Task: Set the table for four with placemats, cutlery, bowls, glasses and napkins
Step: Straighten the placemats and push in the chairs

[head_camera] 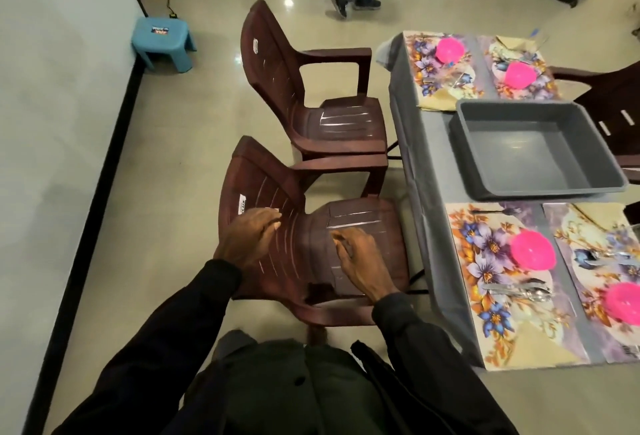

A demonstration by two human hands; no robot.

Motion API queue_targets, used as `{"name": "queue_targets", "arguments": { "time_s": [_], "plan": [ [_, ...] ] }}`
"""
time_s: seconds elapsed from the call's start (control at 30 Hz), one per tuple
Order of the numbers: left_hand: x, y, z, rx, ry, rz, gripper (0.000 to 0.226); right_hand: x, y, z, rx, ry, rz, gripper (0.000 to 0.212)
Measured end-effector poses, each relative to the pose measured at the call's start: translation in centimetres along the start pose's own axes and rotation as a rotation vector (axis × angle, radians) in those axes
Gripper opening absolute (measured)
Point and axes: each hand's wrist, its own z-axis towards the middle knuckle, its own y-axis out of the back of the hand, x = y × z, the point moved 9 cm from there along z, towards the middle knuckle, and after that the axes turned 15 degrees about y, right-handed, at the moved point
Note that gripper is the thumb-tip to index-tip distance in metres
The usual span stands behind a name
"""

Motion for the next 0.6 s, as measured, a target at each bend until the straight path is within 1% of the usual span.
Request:
{"name": "queue_targets", "arguments": {
  "time_s": [0.17,0.33,0.47,0.6],
  "plan": [
    [2.2,2.3,5.0,0.021,-0.104,-0.028,0.024,1.5,-2.1,4.1,-0.06,-0.049,-0.051,0.026],
    [5.4,5.0,9.9,0.102,-0.246,-0.043,0.024,5.2,-3.9,8.6,-0.207,-0.129,-0.139,0.023],
    [7.9,8.5,12.3,0.165,-0.319,-0.051,0.025,8.8,-5.4,12.0,-0.32,-0.231,-0.138,0.022],
    [10.6,11.3,15.2,0.184,-0.383,-0.047,0.025,11.1,-6.8,15.5,-0.378,-0.28,-0.142,0.017]
  ]
}}
